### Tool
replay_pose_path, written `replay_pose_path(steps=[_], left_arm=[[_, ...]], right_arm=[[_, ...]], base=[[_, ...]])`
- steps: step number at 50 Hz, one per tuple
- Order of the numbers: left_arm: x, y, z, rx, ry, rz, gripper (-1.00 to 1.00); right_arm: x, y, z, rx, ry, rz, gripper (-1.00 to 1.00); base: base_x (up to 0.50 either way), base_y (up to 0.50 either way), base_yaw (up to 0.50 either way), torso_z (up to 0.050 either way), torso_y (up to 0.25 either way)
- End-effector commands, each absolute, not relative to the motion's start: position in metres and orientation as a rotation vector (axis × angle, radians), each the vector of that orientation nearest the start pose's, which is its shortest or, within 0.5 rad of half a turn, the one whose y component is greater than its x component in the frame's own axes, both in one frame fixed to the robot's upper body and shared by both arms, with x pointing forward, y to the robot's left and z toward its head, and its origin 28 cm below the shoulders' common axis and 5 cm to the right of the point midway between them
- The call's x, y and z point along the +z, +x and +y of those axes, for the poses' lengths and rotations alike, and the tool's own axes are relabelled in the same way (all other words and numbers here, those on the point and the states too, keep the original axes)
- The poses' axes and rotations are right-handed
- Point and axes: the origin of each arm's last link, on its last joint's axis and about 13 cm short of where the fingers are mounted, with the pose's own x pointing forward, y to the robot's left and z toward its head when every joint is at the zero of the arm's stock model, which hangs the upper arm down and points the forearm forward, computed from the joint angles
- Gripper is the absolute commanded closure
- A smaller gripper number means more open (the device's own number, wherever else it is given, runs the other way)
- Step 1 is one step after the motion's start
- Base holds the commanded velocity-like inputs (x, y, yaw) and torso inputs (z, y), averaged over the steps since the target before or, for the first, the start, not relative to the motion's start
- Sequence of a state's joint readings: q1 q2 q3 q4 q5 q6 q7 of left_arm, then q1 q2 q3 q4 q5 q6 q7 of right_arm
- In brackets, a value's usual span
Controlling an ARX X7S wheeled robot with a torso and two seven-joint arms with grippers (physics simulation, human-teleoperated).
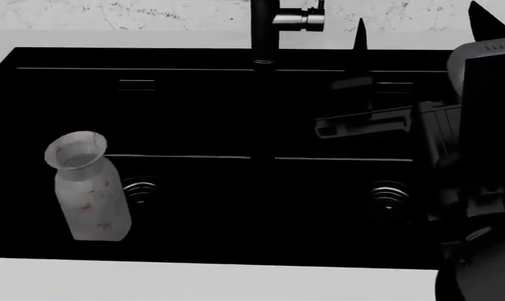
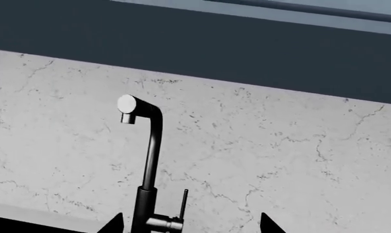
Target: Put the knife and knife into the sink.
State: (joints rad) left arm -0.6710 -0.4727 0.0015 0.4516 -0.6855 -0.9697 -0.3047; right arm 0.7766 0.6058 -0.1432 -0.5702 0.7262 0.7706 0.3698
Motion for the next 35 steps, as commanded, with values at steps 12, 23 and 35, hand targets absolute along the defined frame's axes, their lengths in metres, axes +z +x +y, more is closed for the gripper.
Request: replay_pose_path(steps=[12, 23, 35], left_arm=[[0.2243, 0.2704, 0.2666, -0.015, 0.032, -0.087, -1.0], [0.2245, 0.2721, 0.2652, -0.022, 0.034, -0.086, -1.0], [0.2256, 0.2716, 0.2659, -0.025, 0.032, -0.082, -1.0]], right_arm=[[0.2656, 0.2566, -0.1497, 0.078, -0.101, -0.41, -1.0], [0.2659, 0.2551, -0.1516, 0.072, -0.099, -0.41, -1.0], [0.2671, 0.2538, -0.1512, 0.066, -0.086, -0.408, -1.0]], base=[[0.0, 0.5, 0.0, 0.0, 0.0], [0.0, 0.49, 0.0, 0.0, 0.0], [0.0, 0.07, 0.0, 0.0, 0.0]])
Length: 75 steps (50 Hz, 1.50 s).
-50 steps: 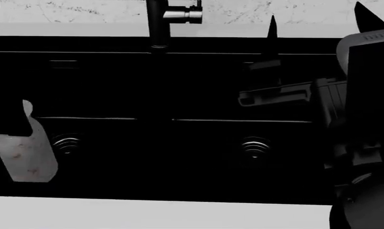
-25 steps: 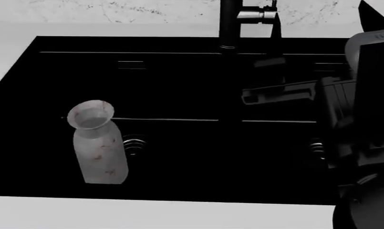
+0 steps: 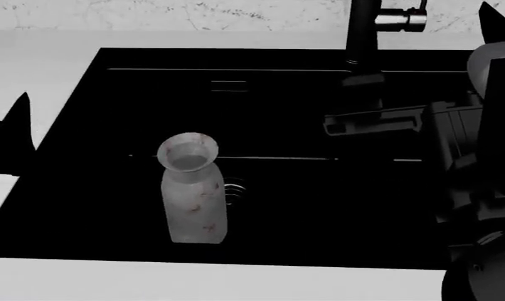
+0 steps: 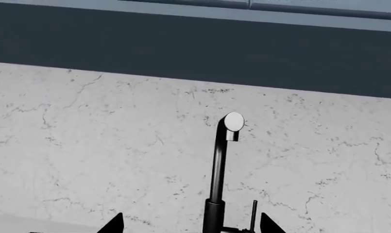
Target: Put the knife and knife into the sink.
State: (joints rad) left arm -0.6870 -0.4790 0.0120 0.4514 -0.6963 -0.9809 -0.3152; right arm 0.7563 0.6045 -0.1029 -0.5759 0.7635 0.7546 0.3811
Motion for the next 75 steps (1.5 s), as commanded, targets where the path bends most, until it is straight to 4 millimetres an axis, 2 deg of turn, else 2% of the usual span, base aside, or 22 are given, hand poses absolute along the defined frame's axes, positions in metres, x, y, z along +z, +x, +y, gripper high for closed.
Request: replay_pose_path(steps=[1, 8, 16, 19, 22, 29, 43, 53, 63, 71, 75], left_arm=[[0.225, 0.271, 0.266, -0.024, 0.034, -0.08, -1.0], [0.234, 0.267, 0.274, -0.018, 0.058, -0.034, -1.0], [0.275, 0.251, 0.306, 0.054, 0.063, 0.052, -1.0], [0.279, 0.245, 0.317, 0.066, 0.114, 0.105, -1.0], [0.278, 0.24, 0.327, 0.085, 0.091, 0.128, -1.0], [0.261, 0.225, 0.352, 0.095, 0.051, 0.237, -1.0], [0.249, 0.211, 0.372, 0.126, 0.027, 0.337, -1.0], [0.254, 0.213, 0.389, 0.127, -0.011, 0.354, -1.0], [0.284, 0.23, 0.393, 0.153, 0.003, 0.359, -1.0], [0.293, 0.246, 0.391, 0.116, 0.031, 0.376, -1.0], [0.288, 0.251, 0.389, 0.095, 0.031, 0.388, -1.0]], right_arm=[[0.267, 0.254, -0.152, 0.064, -0.087, -0.409, -1.0], [0.268, 0.254, -0.152, 0.071, -0.094, -0.412, -1.0], [0.262, 0.255, -0.155, 0.071, -0.082, -0.411, -1.0], [0.261, 0.255, -0.155, 0.073, -0.082, -0.411, -1.0], [0.259, 0.254, -0.155, 0.076, -0.08, -0.414, -1.0], [0.257, 0.255, -0.155, 0.082, -0.083, -0.409, -1.0], [0.258, 0.257, -0.153, 0.092, -0.085, -0.403, -1.0], [0.258, 0.257, -0.152, 0.098, -0.09, -0.401, -1.0], [0.259, 0.257, -0.15, 0.107, -0.092, -0.404, -1.0], [0.259, 0.259, -0.149, 0.114, -0.093, -0.402, -1.0], [0.258, 0.26, -0.148, 0.118, -0.093, -0.399, -1.0]], base=[[0.0, 0.0, 0.0, 0.0, 0.0], [0.0, 0.0, 0.0, 0.0, 0.0], [0.0, 0.0, 0.0, 0.0, 0.0], [0.0, 0.0, 0.0, 0.0, 0.0], [0.0, 0.0, 0.0, 0.0, 0.0], [0.0, 0.0, 0.0, 0.0, 0.0], [0.0, 0.0, 0.0, 0.0, 0.0], [0.0, 0.0, 0.0, 0.0, 0.0], [0.0, 0.0, 0.0, 0.0, 0.0], [0.0, 0.0, 0.0, 0.0, 0.0], [0.0, 0.0, 0.0, 0.0, 0.0]])
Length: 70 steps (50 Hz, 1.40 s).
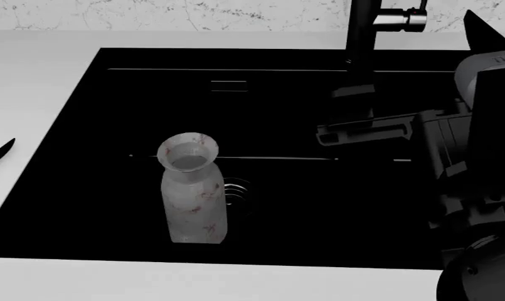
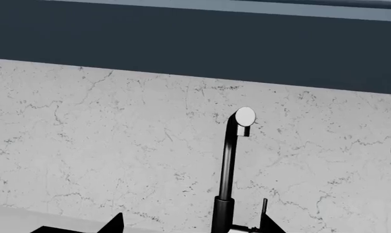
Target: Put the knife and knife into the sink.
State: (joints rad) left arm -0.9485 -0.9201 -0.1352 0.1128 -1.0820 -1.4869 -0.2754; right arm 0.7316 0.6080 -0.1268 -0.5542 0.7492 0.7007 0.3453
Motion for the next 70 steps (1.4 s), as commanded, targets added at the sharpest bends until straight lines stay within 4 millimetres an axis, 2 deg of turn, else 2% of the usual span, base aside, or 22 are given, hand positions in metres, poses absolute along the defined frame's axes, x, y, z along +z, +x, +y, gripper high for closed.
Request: replay_pose_path(steps=[1, 11, 27, 44, 62, 70], left_arm=[[0.287, 0.251, 0.389, 0.077, 0.033, 0.395, -1.0], [0.278, 0.251, 0.388, 0.045, 0.048, 0.435, -1.0], [0.254, 0.256, 0.393, 0.056, 0.023, 0.483, -1.0], [0.239, 0.252, 0.401, 0.099, -0.03, 0.5, -1.0], [0.213, 0.248, 0.403, 0.094, -0.054, 0.559, -1.0], [0.208, 0.25, 0.402, 0.091, -0.042, 0.586, -1.0]], right_arm=[[0.258, 0.26, -0.148, 0.117, -0.094, -0.399, -1.0], [0.257, 0.262, -0.148, 0.119, -0.092, -0.394, -1.0], [0.252, 0.262, -0.149, 0.115, -0.086, -0.383, -1.0], [0.251, 0.261, -0.148, 0.113, -0.087, -0.381, -1.0], [0.254, 0.259, -0.147, 0.114, -0.092, -0.386, -1.0], [0.253, 0.259, -0.147, 0.114, -0.089, -0.384, -1.0]], base=[[0.0, 0.0, 0.0, 0.0, 0.0], [0.0, 0.0, 0.0, 0.0, 0.0], [0.0, 0.0, 0.0, 0.0, 0.0], [0.0, 0.0, 0.0, 0.0, 0.0], [0.0, 0.0, 0.0, 0.0, 0.0], [0.0, 0.0, 0.0, 0.0, 0.0]])
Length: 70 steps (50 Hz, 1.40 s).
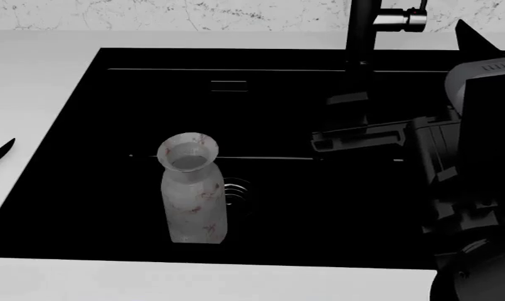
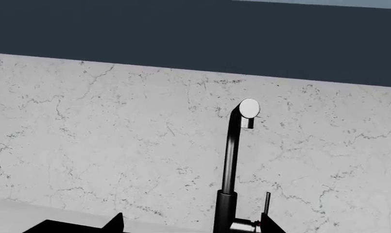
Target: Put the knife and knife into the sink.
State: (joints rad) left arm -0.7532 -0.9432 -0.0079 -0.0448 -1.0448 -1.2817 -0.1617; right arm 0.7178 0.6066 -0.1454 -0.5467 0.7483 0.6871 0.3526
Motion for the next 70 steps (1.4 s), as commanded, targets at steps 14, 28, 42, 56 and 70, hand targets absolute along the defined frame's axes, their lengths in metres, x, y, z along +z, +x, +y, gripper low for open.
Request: replay_pose_path(steps=[14, 28, 42, 56, 70], left_arm=[[0.192, 0.256, 0.404, 0.071, -0.041, 0.617, -1.0], [0.188, 0.253, 0.407, 0.114, -0.038, 0.608, 1.0], [0.236, 0.274, 0.379, 0.126, 0.084, 0.307, 1.0], [0.336, 0.279, 0.292, -0.131, 0.31, -0.06, 1.0], [0.316, 0.287, 0.243, -0.494, 0.514, -0.028, 1.0]], right_arm=[[0.253, 0.26, -0.148, 0.112, -0.087, -0.384, -1.0], [0.253, 0.259, -0.148, 0.109, -0.08, -0.386, -1.0], [0.253, 0.259, -0.149, 0.11, -0.077, -0.388, -1.0], [0.25, 0.261, -0.148, 0.114, -0.07, -0.384, -1.0], [0.25, 0.262, -0.145, 0.133, -0.066, -0.39, -1.0]], base=[[0.0, 0.0, 0.0, 0.0, 0.0], [0.0, 0.0, 0.0, 0.0, 0.0], [0.0, 0.0, 0.0, 0.0, 0.0], [0.0, 0.0, 0.0, 0.0, 0.0], [0.0, 0.0, 0.0, 0.0, 0.0]])
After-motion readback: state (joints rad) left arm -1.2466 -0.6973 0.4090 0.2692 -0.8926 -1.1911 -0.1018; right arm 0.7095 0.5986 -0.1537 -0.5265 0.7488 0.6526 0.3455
